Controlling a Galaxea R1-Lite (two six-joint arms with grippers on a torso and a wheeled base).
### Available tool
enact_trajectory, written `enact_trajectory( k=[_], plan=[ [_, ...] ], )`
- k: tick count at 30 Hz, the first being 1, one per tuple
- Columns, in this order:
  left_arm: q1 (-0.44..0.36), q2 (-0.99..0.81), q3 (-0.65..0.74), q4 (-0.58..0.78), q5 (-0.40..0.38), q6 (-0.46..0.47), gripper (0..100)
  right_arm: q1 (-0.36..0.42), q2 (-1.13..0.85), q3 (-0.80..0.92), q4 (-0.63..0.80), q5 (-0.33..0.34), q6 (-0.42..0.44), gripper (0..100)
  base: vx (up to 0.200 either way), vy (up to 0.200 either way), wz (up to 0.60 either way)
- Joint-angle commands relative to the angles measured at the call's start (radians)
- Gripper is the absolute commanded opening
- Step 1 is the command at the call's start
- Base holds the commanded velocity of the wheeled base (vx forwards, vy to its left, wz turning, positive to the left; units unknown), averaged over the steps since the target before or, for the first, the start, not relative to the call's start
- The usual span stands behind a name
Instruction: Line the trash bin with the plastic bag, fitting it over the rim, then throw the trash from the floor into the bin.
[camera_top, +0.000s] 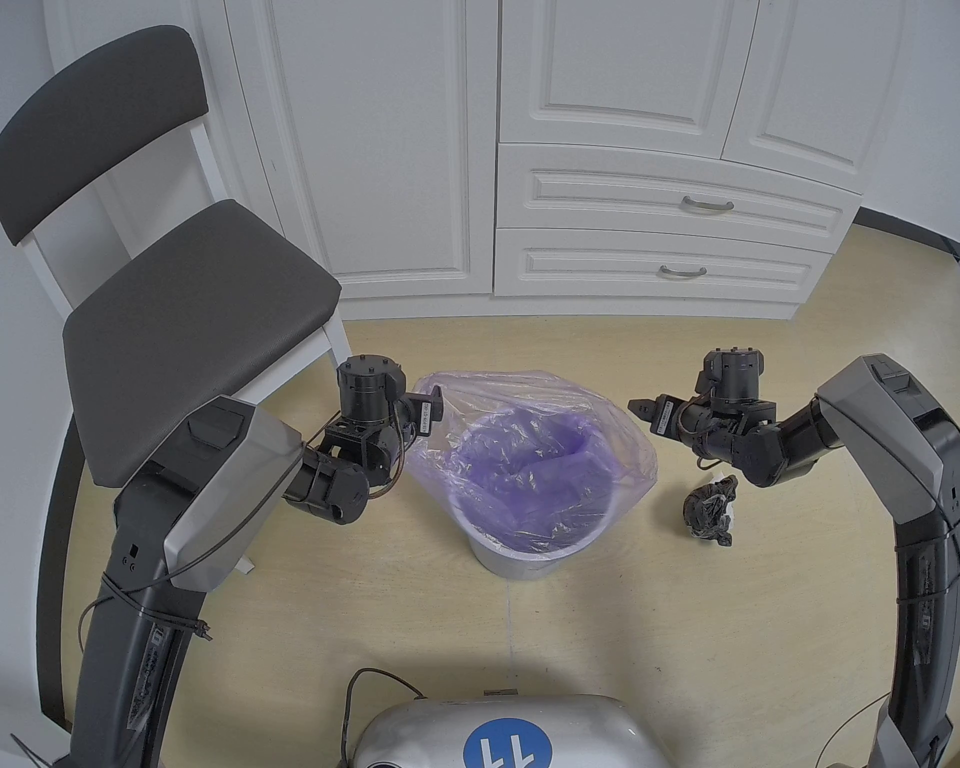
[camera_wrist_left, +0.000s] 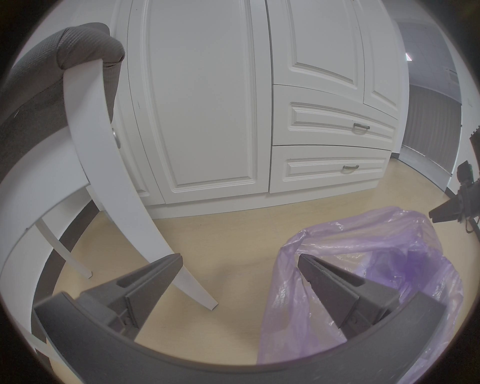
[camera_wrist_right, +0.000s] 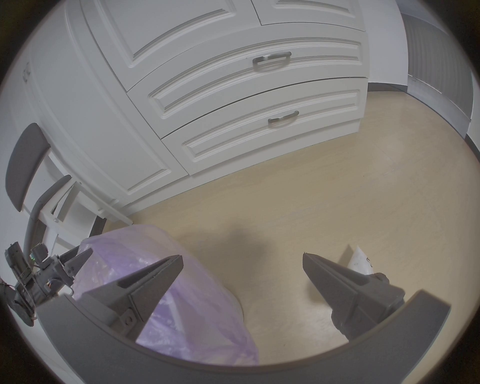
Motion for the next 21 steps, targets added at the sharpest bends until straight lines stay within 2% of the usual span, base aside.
enact_trajectory(
  k=[1, 8, 12, 21],
  plan=[
    [-0.006, -0.035, 0.018, -0.002, 0.0, 0.0, 100, 0.008, -0.068, 0.05, 0.035, 0.016, -0.019, 100, 0.0, 0.0, 0.0],
    [-0.018, -0.077, 0.05, 0.008, 0.002, 0.017, 100, 0.019, -0.117, 0.136, 0.042, 0.033, -0.109, 100, 0.0, 0.0, 0.0],
    [-0.027, -0.087, 0.084, -0.003, 0.002, 0.077, 100, 0.03, -0.118, 0.166, 0.035, 0.035, -0.146, 100, 0.0, 0.0, 0.0],
    [-0.035, -0.091, 0.062, 0.011, -0.006, 0.15, 100, 0.031, -0.108, 0.17, 0.035, 0.035, -0.155, 100, 0.0, 0.0, 0.0]
  ],
)
